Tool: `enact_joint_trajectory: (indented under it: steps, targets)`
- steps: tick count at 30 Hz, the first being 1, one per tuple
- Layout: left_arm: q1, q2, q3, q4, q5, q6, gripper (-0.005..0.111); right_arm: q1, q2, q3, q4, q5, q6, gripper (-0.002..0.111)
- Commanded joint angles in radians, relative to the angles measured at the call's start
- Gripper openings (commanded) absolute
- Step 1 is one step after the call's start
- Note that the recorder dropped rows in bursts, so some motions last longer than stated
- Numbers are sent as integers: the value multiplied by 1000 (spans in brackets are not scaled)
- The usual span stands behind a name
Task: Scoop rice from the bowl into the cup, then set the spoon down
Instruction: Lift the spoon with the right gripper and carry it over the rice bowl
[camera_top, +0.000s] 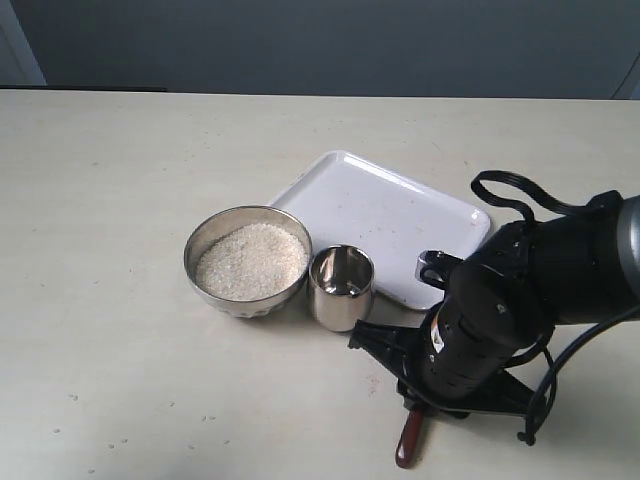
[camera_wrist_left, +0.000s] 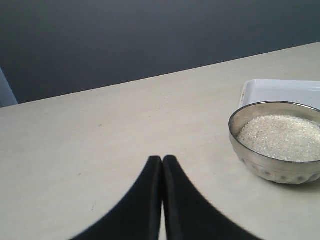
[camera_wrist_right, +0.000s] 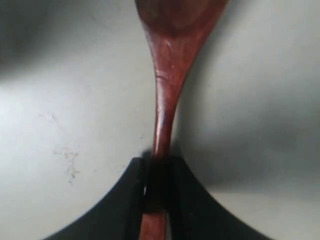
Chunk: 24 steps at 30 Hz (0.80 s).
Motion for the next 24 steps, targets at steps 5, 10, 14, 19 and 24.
enact_joint_trajectory:
  steps: [5, 10, 14, 19, 24]
  targets:
    - [-5, -4, -2, 1, -12, -5, 1, 0, 4, 6, -7, 40, -17, -1]
    - [-5, -4, -2, 1, -12, -5, 1, 0, 4, 6, -26, 76, -45, -1]
    - [-5, -4, -2, 1, -12, -5, 1, 0, 4, 6, -17, 140, -72, -1]
    - [-5, -4, -2, 1, -12, -5, 1, 0, -50, 6, 66, 258, -223, -1]
    - [-5, -4, -2, 1, -12, -5, 1, 0, -161, 6, 37, 341, -346, -1]
